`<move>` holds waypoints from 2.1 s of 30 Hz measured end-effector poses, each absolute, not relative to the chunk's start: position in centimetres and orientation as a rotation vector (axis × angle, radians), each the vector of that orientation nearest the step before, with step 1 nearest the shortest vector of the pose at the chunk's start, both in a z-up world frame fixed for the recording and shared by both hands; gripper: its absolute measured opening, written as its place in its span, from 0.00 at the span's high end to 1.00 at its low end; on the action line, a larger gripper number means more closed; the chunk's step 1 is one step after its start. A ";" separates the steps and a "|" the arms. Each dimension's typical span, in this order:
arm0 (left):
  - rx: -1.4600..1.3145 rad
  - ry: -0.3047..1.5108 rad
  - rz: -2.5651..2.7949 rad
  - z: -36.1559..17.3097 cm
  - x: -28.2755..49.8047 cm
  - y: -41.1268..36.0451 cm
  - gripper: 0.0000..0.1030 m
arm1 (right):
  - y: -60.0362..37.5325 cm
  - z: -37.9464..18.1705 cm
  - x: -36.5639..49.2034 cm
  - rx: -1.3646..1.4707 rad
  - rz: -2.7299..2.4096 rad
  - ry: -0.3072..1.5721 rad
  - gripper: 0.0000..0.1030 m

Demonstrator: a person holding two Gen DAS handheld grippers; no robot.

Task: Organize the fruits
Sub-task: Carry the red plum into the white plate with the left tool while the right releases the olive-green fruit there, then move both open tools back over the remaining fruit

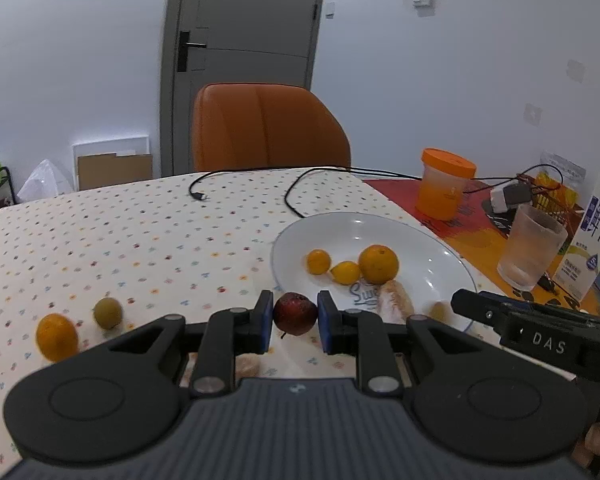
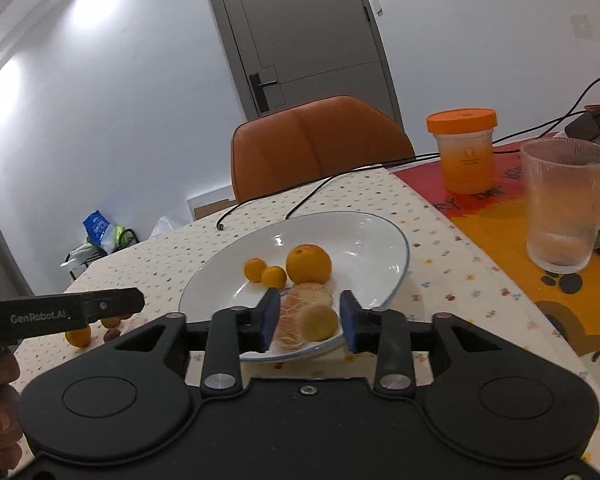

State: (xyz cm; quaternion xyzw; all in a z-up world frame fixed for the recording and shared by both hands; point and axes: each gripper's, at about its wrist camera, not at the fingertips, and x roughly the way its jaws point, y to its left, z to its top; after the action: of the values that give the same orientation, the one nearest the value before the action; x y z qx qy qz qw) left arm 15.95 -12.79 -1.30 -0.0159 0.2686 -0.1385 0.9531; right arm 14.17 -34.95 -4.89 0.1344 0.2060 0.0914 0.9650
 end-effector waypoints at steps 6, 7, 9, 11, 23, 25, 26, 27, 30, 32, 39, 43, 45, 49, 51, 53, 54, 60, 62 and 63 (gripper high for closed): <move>-0.001 0.552 -0.302 -1.2 16.5 -14.5 0.79 | -35.7 -5.3 13.8 0.288 0.202 0.421 0.57; 0.003 0.550 -0.305 -1.2 16.5 -14.8 0.79 | -35.8 -5.3 13.7 0.289 0.205 0.422 0.57; 0.012 0.547 -0.309 -1.1 16.6 -15.4 0.79 | -35.9 -5.2 13.6 0.293 0.210 0.422 0.57; 0.017 0.543 -0.315 -0.9 16.7 -15.9 0.79 | -36.1 -5.2 13.4 0.297 0.215 0.420 0.56; 0.023 0.536 -0.285 -0.2 16.5 -16.2 0.63 | -36.0 -5.0 12.9 0.302 0.234 0.423 0.56; 0.017 0.539 -0.267 -0.3 16.3 -15.6 0.52 | -35.8 -4.9 12.9 0.301 0.239 0.421 0.53; 0.015 0.543 -0.257 -0.3 16.2 -15.2 0.48 | -35.7 -4.9 12.9 0.301 0.240 0.420 0.51; 0.012 0.545 -0.247 -0.3 16.1 -14.8 0.42 | -35.5 -4.9 12.8 0.301 0.241 0.420 0.49; 0.011 0.543 -0.207 -0.4 15.7 -13.7 0.28 | -35.0 -4.8 12.9 0.299 0.246 0.424 0.46; 0.010 0.538 -0.181 -0.4 15.4 -12.9 0.23 | -34.6 -4.7 12.7 0.293 0.251 0.423 0.44; -0.025 0.554 -0.125 -0.7 14.6 -9.9 0.19 | -32.9 -4.3 12.3 0.270 0.271 0.423 0.28; -0.040 0.560 -0.097 -0.8 14.0 -8.3 0.18 | -31.8 -4.2 12.2 0.261 0.291 0.424 0.21; -0.045 0.558 -0.085 -0.8 13.6 -7.6 0.18 | -31.3 -4.1 12.1 0.259 0.299 0.422 0.18; -0.051 0.549 -0.060 -0.7 12.8 -6.2 0.18 | -30.4 -3.9 11.9 0.254 0.314 0.419 0.15; -0.058 0.547 -0.046 -0.6 12.6 -5.6 0.17 | -30.0 -3.8 11.8 0.250 0.321 0.419 0.15; -0.064 0.542 -0.034 -0.5 12.2 -5.0 0.17 | -29.6 -3.7 11.8 0.247 0.331 0.422 0.14; -0.067 0.540 -0.028 -0.4 12.1 -4.7 0.17 | -29.4 -3.7 11.8 0.244 0.336 0.423 0.14; -0.081 0.533 -0.005 -0.4 11.3 -3.2 0.17 | -28.2 -3.6 11.9 0.230 0.362 0.431 0.14; -0.088 0.533 0.005 -0.5 11.2 -2.6 0.17 | -27.7 -3.7 11.9 0.221 0.373 0.434 0.14; -0.091 0.534 0.009 -0.6 11.2 -2.4 0.17 | -27.4 -3.7 11.9 0.217 0.377 0.436 0.14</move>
State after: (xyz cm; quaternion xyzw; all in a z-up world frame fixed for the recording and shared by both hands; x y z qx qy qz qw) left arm 11.17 -2.38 -0.56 -0.0451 0.2637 0.0047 0.9635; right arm 11.93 -27.43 -3.65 0.1066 0.2146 0.1858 0.9529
